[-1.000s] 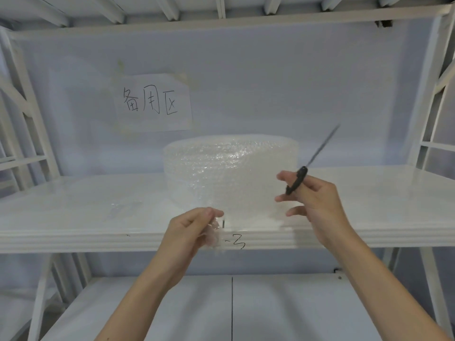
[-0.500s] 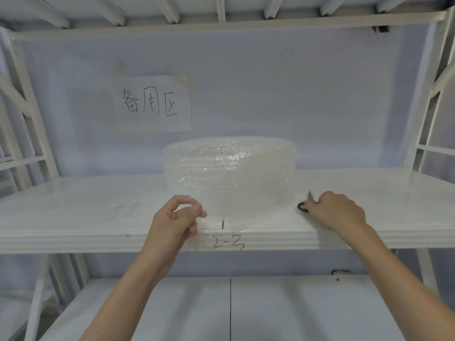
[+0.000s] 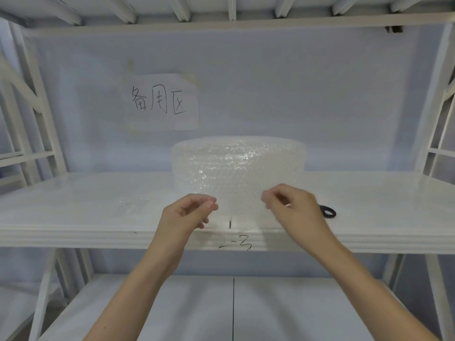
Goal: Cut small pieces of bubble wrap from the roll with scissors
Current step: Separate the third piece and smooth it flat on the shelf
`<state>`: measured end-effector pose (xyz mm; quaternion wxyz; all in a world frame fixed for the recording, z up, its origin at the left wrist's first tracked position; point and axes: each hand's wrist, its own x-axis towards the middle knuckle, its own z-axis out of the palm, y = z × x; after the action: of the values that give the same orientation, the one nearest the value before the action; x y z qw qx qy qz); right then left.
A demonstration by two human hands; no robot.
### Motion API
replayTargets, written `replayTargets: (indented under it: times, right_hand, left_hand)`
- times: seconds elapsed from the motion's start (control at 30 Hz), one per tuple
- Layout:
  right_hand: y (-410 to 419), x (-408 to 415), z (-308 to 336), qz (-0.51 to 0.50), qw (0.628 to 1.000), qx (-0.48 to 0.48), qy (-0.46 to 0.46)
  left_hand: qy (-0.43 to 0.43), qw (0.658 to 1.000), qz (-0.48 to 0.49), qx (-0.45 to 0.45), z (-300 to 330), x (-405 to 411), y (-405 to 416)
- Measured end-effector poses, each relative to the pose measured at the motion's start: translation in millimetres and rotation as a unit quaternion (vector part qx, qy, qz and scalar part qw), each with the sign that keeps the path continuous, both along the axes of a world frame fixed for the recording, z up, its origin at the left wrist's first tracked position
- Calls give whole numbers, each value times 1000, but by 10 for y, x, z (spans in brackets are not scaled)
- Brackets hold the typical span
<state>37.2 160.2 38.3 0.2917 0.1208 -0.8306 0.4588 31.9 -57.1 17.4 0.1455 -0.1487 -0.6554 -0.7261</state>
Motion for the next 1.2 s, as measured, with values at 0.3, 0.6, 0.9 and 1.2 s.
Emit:
replayTargets:
  times: [0.3,0.6,0.9,1.2]
  right_hand:
    - [-619,143,32,195,972,-98,-82]
    - [-699,56,11,204,947,-193,-154]
    - [-772,6,-4,220,924,-270,-159]
    - [-820,-44,-75,236,909,-299,-167]
  left_hand:
    - [14,1000,-26,-9,30,71,-63]
    - [25,1000,14,-8,39,93,-182]
    - [23,999,-8,-32,-28,129,-218]
    - [10,999,5,-38,-88,86,-272]
